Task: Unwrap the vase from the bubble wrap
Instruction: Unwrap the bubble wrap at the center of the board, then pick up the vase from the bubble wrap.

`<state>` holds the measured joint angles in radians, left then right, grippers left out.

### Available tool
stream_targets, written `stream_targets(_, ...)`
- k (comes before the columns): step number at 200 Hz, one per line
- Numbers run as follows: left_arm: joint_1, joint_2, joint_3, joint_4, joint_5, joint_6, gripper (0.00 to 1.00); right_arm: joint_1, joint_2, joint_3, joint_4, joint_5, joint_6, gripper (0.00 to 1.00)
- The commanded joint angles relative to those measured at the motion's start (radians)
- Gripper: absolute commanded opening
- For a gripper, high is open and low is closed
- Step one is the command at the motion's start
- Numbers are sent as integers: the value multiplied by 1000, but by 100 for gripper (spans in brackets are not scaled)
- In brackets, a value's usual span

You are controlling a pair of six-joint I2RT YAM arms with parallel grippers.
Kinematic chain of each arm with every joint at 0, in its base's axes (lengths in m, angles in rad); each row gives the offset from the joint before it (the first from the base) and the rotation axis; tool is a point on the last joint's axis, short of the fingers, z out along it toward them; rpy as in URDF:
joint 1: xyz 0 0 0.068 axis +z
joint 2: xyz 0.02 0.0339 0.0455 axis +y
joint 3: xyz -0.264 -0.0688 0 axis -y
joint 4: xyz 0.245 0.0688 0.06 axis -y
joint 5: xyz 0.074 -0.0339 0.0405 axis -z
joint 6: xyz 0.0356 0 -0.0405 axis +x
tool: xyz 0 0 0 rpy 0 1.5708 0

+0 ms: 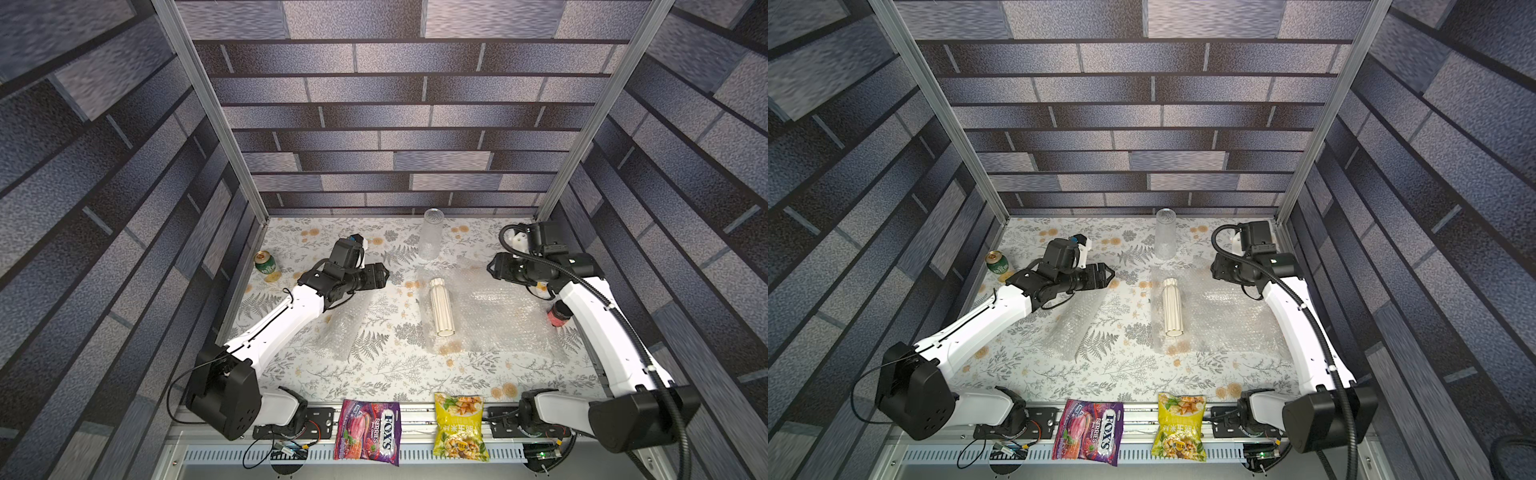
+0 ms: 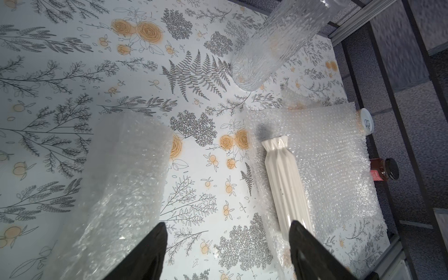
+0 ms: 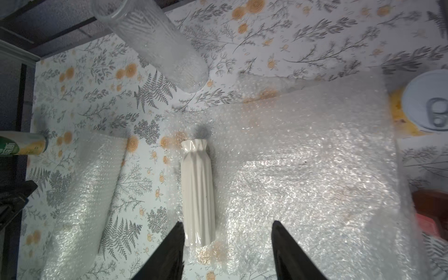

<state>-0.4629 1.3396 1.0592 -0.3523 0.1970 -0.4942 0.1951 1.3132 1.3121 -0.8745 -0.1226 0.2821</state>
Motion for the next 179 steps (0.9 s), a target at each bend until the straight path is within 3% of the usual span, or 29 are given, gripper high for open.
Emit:
stream_targets(1, 29, -57, -25, -44, -8, 31, 83, 60, 75, -2, 63, -33, 59, 59)
stream_targets(39, 78, -96, -46, -76, 4, 44, 84, 187, 260, 86, 59, 35, 66, 60)
stream_targets(88, 114, -133, -82, -69, 17, 46, 86, 262, 461, 172, 55, 84, 81, 63)
stream_targets(152, 150, -135, -103, -58, 46, 49, 86, 277, 621, 254, 55, 192, 91, 65)
stream_targets(179, 159, -133, -110, -49, 54, 48, 86, 278, 669, 278, 55, 182, 90, 65)
